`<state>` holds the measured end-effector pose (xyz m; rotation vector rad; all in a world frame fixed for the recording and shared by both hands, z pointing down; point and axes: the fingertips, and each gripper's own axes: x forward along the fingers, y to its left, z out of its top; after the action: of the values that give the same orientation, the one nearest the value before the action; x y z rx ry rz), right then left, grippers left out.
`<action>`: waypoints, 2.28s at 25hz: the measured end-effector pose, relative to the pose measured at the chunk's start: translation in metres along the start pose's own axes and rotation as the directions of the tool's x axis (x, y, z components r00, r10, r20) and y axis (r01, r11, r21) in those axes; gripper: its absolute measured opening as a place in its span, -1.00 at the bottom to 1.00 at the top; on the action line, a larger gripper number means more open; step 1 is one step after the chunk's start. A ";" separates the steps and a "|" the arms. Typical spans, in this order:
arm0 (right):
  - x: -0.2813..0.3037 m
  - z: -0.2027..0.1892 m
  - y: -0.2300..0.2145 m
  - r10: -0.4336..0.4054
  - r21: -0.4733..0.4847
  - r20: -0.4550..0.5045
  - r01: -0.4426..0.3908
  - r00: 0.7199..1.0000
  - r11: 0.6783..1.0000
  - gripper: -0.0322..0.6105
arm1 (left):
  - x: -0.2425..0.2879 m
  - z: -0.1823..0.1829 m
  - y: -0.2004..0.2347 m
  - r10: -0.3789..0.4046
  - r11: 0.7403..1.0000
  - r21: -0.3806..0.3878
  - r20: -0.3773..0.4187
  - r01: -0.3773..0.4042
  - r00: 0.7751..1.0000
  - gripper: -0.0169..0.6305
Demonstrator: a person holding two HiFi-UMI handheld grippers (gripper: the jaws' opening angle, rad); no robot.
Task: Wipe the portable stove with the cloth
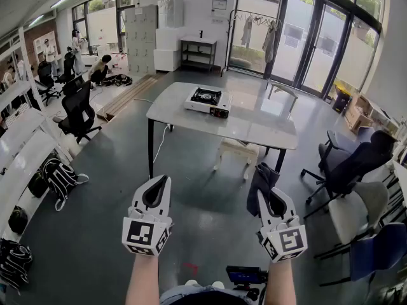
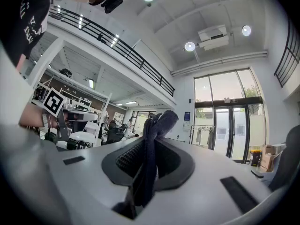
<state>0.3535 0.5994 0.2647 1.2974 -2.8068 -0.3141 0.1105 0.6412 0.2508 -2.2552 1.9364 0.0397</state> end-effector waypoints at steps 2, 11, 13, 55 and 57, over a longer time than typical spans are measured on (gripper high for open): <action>0.006 -0.001 0.008 0.008 -0.011 -0.003 -0.008 1.000 1.000 -0.69 | 0.000 -0.002 0.007 -0.001 1.000 -0.001 0.001 0.001 1.000 -0.91; 0.024 -0.004 0.025 0.021 -0.032 -0.032 -0.022 0.999 0.999 -0.69 | 0.001 -0.012 0.029 -0.004 1.000 -0.017 -0.016 0.004 1.000 -0.91; 0.031 -0.003 0.026 0.030 -0.032 -0.026 -0.031 0.999 0.999 -0.69 | 0.004 -0.015 0.034 -0.002 1.000 -0.017 -0.017 0.001 1.000 -0.91; 0.376 -0.099 -0.156 0.086 0.035 -0.053 -0.084 0.995 0.996 -0.69 | 0.355 -0.113 0.164 0.061 0.996 -0.062 -0.085 -0.066 0.995 -0.91; 0.398 -0.102 -0.161 0.064 0.048 -0.062 -0.061 0.996 0.997 -0.69 | 0.374 -0.120 0.179 0.047 0.996 -0.070 -0.079 -0.053 0.996 -0.91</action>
<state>0.2267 0.1795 0.3119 1.2024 -2.8101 -0.2033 -0.0180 0.2324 0.3007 -2.2851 2.0627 0.0293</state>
